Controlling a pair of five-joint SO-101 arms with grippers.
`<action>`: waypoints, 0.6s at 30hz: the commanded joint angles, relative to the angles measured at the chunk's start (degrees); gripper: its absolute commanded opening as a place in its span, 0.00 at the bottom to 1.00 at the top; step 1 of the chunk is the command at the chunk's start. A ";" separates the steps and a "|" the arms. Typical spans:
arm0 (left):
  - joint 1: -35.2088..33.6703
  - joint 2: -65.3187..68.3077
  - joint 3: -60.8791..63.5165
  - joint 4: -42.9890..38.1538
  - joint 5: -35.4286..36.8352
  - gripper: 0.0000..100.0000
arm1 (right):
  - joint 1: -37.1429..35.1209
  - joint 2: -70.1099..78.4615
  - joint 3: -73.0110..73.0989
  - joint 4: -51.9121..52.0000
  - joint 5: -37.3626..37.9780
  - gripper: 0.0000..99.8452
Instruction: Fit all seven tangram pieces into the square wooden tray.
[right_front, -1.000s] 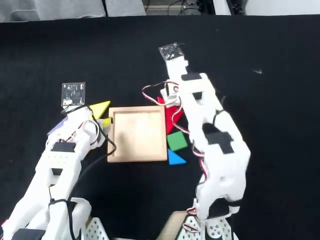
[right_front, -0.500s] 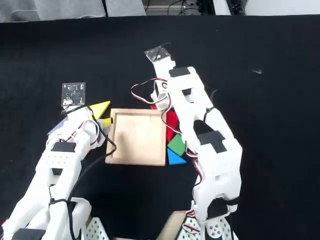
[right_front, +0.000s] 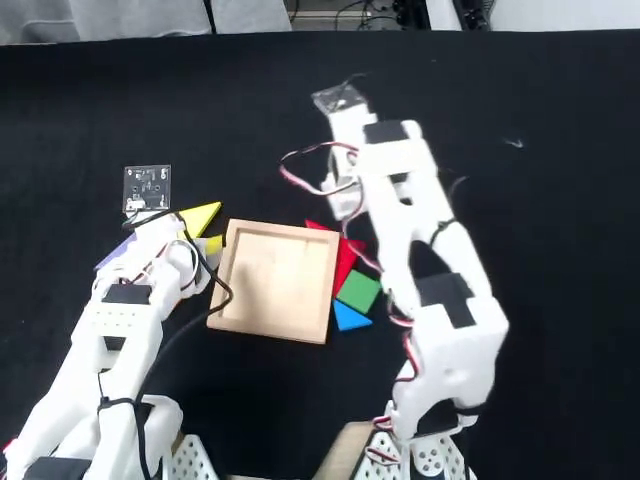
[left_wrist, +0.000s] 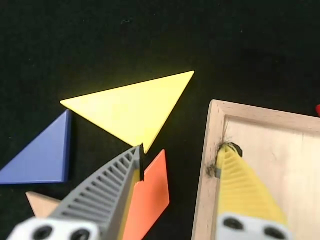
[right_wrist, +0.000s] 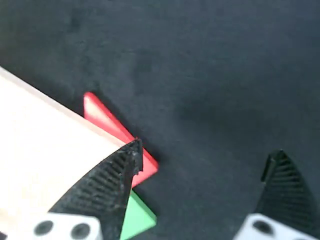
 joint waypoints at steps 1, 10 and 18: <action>-0.13 -0.62 -0.92 -1.14 0.53 0.25 | 2.55 -6.11 -2.24 5.10 0.09 0.37; -0.57 -0.88 -0.92 -1.14 0.53 0.25 | 1.14 -4.53 -1.27 10.37 -0.18 0.06; -9.01 -0.70 -2.07 -0.62 0.97 0.25 | -4.75 3.74 0.48 1.58 0.00 0.01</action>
